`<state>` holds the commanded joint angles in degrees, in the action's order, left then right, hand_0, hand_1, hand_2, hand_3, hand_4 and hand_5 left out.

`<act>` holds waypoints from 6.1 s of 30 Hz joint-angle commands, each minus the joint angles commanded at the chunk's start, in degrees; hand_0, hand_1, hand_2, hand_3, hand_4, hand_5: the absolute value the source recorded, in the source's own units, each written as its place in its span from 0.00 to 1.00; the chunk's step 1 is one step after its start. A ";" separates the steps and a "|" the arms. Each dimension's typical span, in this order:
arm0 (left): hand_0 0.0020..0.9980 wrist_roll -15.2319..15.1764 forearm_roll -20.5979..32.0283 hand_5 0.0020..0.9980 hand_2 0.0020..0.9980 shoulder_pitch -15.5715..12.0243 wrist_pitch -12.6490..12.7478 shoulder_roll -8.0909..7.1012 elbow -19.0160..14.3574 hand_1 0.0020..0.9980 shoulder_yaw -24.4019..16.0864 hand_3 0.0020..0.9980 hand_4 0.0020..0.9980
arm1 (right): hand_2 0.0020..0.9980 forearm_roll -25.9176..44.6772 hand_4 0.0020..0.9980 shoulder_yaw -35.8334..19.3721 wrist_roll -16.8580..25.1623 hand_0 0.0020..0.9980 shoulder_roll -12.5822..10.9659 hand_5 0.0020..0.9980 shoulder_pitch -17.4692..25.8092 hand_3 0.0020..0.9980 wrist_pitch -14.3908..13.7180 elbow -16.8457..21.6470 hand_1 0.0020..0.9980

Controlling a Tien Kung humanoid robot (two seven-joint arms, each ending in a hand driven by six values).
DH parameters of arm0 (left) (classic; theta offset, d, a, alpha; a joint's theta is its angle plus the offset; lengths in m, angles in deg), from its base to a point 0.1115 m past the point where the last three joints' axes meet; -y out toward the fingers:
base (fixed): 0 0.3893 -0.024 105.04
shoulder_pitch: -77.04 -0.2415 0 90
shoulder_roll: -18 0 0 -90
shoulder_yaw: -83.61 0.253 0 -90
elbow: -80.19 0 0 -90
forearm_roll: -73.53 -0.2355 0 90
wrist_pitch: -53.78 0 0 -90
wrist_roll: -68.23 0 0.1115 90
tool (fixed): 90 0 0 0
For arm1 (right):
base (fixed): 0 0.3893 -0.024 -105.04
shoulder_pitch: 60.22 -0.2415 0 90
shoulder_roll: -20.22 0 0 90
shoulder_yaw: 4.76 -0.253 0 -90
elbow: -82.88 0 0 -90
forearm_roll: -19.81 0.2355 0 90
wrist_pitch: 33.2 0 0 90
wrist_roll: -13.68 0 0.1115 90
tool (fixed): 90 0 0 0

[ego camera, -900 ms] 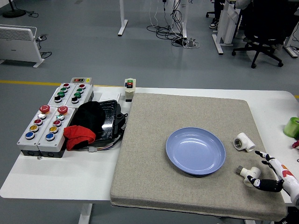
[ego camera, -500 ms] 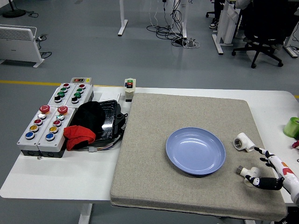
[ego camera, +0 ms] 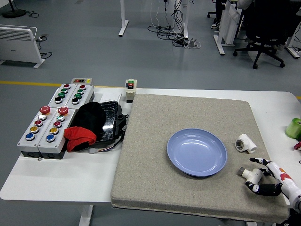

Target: Pick pipe place plate twice

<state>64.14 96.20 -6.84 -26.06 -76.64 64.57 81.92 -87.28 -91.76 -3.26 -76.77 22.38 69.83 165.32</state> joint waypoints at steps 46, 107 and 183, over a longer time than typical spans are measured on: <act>0.69 0.09 0.31 1.00 0.68 -0.18 0.12 0.20 -0.22 0.67 0.13 0.62 0.26 | 1.00 -8.66 0.69 18.78 3.66 0.97 4.03 0.21 -12.77 0.93 -7.02 -4.89 0.92; 0.69 -0.13 0.62 1.00 0.69 0.00 0.01 0.54 -0.29 0.67 0.24 0.62 0.26 | 0.53 -5.21 0.46 14.66 16.30 0.34 1.93 0.05 -29.53 0.73 -19.52 -44.96 0.47; 0.69 -0.05 0.88 1.00 0.68 -0.27 0.10 0.40 -0.33 0.67 0.21 0.62 0.26 | 1.00 -2.25 0.74 18.59 13.18 0.98 1.61 0.29 -25.94 1.00 -25.53 -19.68 0.91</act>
<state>64.08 97.08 -7.11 -25.96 -76.24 64.24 82.14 -89.54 -73.17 9.91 -75.16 -3.56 44.30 145.64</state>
